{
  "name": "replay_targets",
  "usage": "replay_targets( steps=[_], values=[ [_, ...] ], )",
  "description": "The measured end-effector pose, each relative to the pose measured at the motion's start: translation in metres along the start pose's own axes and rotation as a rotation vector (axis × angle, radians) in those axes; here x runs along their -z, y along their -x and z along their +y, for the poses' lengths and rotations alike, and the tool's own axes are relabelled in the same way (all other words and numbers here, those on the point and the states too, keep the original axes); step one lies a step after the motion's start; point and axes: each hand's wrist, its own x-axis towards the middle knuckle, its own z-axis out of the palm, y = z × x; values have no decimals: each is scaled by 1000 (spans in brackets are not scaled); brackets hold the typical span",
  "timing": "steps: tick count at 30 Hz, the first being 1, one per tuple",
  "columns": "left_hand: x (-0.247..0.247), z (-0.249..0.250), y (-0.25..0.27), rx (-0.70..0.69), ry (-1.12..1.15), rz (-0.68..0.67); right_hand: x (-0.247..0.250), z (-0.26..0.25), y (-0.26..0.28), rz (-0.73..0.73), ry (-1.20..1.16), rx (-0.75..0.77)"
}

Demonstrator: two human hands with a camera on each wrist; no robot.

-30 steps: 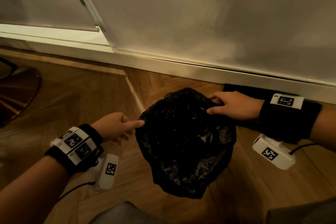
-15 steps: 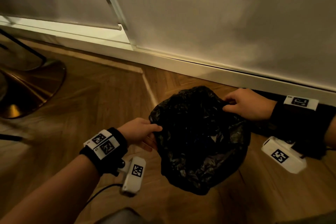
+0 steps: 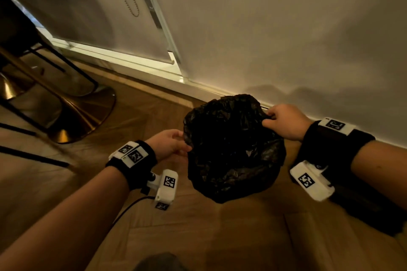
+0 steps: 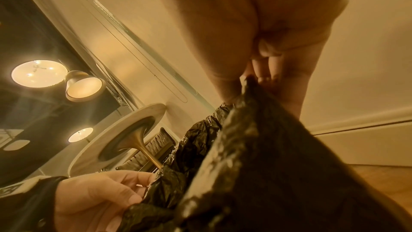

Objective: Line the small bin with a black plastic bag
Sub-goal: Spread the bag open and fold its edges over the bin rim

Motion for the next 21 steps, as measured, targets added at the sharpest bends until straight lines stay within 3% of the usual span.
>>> replay_targets(
  steps=[6,12,21],
  values=[
    [31,9,31,139,43,38,19,-59,8,-5,-2,-23],
    [62,24,61,253,271,28,36,-110,14,-74,-19,-110],
    [115,56,99,381,309,98,64,-188,12,-133,-36,-185]
  ],
)
